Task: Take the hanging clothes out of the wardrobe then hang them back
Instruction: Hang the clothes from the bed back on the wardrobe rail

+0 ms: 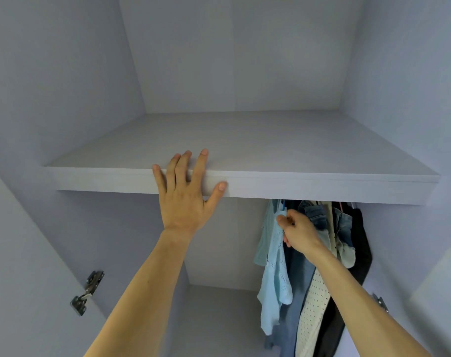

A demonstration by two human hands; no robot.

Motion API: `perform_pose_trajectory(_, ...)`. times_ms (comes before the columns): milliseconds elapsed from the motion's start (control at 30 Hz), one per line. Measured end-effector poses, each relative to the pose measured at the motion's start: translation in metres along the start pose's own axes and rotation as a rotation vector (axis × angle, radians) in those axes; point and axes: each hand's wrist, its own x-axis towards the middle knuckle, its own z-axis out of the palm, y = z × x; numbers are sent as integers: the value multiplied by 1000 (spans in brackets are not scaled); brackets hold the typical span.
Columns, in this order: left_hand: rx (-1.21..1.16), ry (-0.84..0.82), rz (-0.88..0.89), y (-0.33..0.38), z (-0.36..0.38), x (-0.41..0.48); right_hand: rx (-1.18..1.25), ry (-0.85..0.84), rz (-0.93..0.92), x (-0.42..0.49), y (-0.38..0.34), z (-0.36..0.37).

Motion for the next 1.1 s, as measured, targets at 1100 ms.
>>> perform_pose_trajectory(1100, 22, -83, -21, 1, -3, -3, -285, 264, 98, -7, 67, -8)
